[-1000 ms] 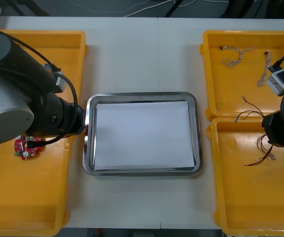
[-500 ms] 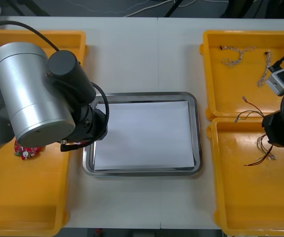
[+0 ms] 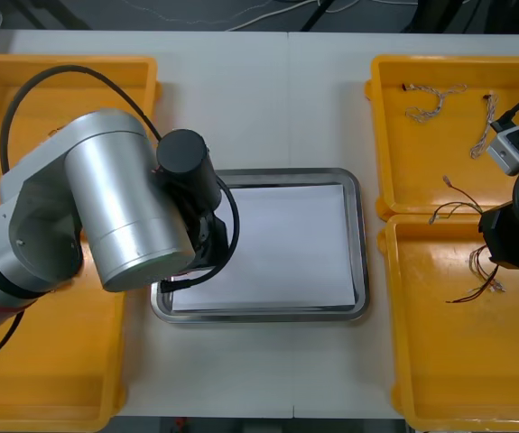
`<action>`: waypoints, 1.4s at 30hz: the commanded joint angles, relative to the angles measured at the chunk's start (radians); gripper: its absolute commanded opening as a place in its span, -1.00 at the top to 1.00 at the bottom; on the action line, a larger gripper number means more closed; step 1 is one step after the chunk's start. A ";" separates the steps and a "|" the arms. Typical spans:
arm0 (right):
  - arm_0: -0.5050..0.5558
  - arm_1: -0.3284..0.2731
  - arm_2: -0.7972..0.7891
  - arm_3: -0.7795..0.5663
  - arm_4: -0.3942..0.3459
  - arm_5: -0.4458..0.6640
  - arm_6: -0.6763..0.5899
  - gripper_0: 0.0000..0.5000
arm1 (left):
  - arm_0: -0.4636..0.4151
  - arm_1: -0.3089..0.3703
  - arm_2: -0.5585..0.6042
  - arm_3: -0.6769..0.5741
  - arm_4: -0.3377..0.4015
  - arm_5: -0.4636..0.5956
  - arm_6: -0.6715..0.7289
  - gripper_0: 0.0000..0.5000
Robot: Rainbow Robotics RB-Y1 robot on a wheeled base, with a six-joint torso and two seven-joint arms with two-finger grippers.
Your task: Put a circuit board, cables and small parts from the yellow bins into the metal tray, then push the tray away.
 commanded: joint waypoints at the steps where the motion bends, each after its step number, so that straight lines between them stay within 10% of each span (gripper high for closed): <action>1: -0.022 -0.036 0.010 -0.008 0.007 0.003 -0.010 1.00 | -0.009 -0.045 -0.044 0.006 -0.057 0.007 0.002 1.00; 42: -0.022 -0.036 0.010 -0.008 0.007 0.003 -0.010 1.00 | 0.125 -0.069 -0.189 0.104 -0.242 -0.228 -0.046 1.00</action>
